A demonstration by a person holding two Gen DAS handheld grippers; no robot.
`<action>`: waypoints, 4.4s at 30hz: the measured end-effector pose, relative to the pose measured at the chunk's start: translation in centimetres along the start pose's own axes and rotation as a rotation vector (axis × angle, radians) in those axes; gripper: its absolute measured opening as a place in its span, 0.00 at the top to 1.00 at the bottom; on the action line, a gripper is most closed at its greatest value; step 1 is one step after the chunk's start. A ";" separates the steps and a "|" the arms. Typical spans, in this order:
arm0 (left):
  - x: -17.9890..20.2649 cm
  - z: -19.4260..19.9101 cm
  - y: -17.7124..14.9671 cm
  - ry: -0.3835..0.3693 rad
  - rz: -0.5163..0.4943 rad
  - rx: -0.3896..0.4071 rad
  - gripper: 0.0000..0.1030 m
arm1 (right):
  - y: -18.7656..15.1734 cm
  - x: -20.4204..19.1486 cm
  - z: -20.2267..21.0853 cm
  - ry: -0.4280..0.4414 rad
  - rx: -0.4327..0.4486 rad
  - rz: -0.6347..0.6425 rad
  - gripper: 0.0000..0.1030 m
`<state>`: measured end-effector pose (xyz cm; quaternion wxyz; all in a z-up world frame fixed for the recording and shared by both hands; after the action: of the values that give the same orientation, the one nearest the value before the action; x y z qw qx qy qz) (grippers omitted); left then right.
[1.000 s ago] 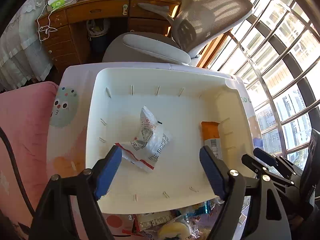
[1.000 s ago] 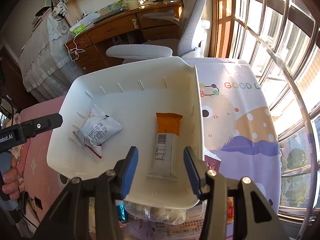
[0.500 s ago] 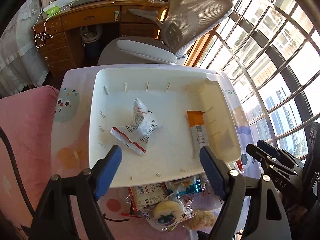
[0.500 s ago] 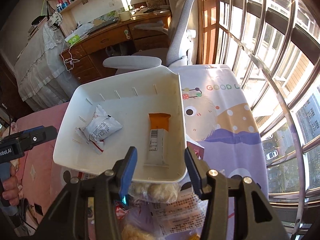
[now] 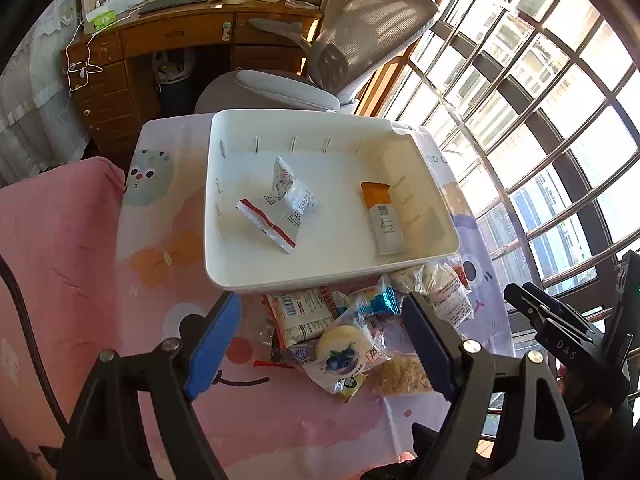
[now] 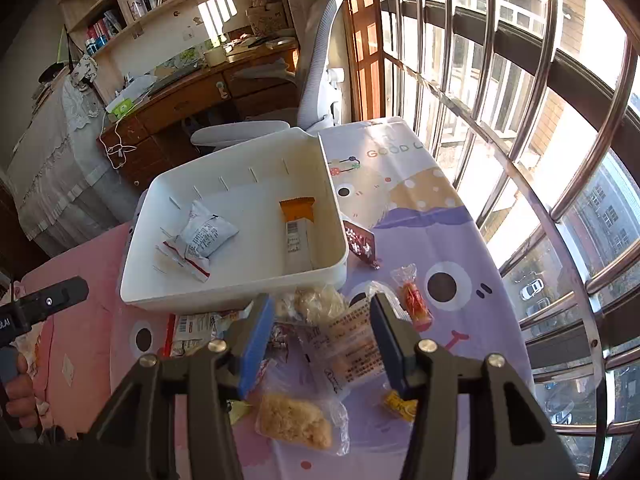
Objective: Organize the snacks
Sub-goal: 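Open both tools to release the snacks and pull back from the tray, then grasp the blueberry bun with the left tool while the right tool grasps the rice-crisp bag, then carry the blueberry bun and rice-crisp bag into the tray and release them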
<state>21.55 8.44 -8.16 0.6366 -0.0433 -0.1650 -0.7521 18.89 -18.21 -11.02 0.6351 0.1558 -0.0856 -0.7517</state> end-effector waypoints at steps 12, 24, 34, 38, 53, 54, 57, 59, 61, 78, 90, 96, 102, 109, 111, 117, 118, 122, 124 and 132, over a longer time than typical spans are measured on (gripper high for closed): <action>-2.3 -0.5 -4.7 -0.048 0.047 -0.077 0.21 | -7.2 -1.2 0.6 -0.010 -0.015 -0.029 0.46; -2.4 -2.3 -6.3 -0.064 0.089 -0.151 0.20 | -10.4 -1.7 -0.6 -0.027 -0.076 0.037 0.40; -1.3 -5.6 -6.1 -0.053 0.183 -0.225 0.13 | -10.7 -1.4 -2.8 -0.013 -0.154 0.236 0.34; -1.0 -7.6 -6.4 -0.045 0.255 -0.263 0.13 | -10.6 -1.8 -4.0 -0.004 -0.189 0.374 0.33; 0.5 -14.1 -5.7 -0.026 0.480 -0.336 0.13 | -9.8 -3.7 -9.4 0.040 -0.268 0.894 0.32; 0.5 -14.4 -5.6 -0.025 0.492 -0.338 0.13 | -9.8 -3.8 -9.8 0.041 -0.271 0.924 0.32; 0.5 -15.3 -5.1 -0.023 0.524 -0.345 0.13 | -9.6 -4.2 -10.9 0.050 -0.284 0.994 0.32; 0.5 -15.9 -4.8 -0.020 0.540 -0.358 0.13 | -9.6 -4.5 -11.6 0.061 -0.295 1.027 0.32; 0.5 -16.5 -4.5 -0.017 0.554 -0.365 0.11 | -9.3 -4.5 -12.2 0.067 -0.305 1.050 0.32; 0.3 -20.1 -1.2 -0.023 0.628 -0.386 0.14 | -8.5 -5.9 -16.2 0.137 -0.401 1.096 0.33; 0.1 -19.9 -1.8 -0.039 0.639 -0.370 0.41 | -6.9 -4.9 -16.2 0.162 -0.421 1.065 0.48; 0.6 -18.5 -2.6 -0.018 0.615 -0.351 0.44 | -7.0 -4.1 -15.3 0.164 -0.433 1.013 0.48; 1.5 -17.1 -2.8 -0.018 0.577 -0.337 0.44 | -6.6 -3.0 -13.8 0.164 -0.417 0.940 0.48; 2.3 -15.1 -2.2 -0.007 0.523 -0.320 0.44 | -5.4 -2.2 -10.9 0.168 -0.371 0.855 0.48; 2.7 -14.2 -2.0 -0.004 0.504 -0.310 0.44 | -4.8 -2.2 -9.9 0.168 -0.353 0.823 0.48; 3.0 -11.0 -1.2 0.015 0.442 -0.284 0.44 | -1.7 -1.6 -6.5 0.163 -0.270 0.739 0.48; 3.1 -10.6 -0.9 0.020 0.432 -0.281 0.43 | -1.2 -1.7 -6.0 0.157 -0.253 0.723 0.48; 3.1 -8.7 0.4 0.039 0.387 -0.261 0.43 | 0.6 -2.6 -4.3 0.140 -0.190 0.664 0.48; 2.6 -7.3 0.7 0.042 0.365 -0.249 0.43 | 1.6 -2.9 -3.5 0.131 -0.156 0.639 0.48; 1.8 -4.2 4.4 0.044 0.292 -0.182 0.43 | 6.3 -3.1 -1.8 0.114 -0.046 0.519 0.48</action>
<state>26.05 4.87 -10.77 0.7359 -0.1077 -0.0741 -0.6644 25.86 -16.14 -10.29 0.8137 0.1564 -0.0697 -0.5556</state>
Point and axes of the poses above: each gripper's, at about its wrist camera, not at the fingertips, and z roughly against the way its jaws point, x to its right, y to its top, the point moved 1 cm from there along -z, roughly the way its jaws point, and after that the axes turned 14 degrees about -x, right-handed, at the moved point
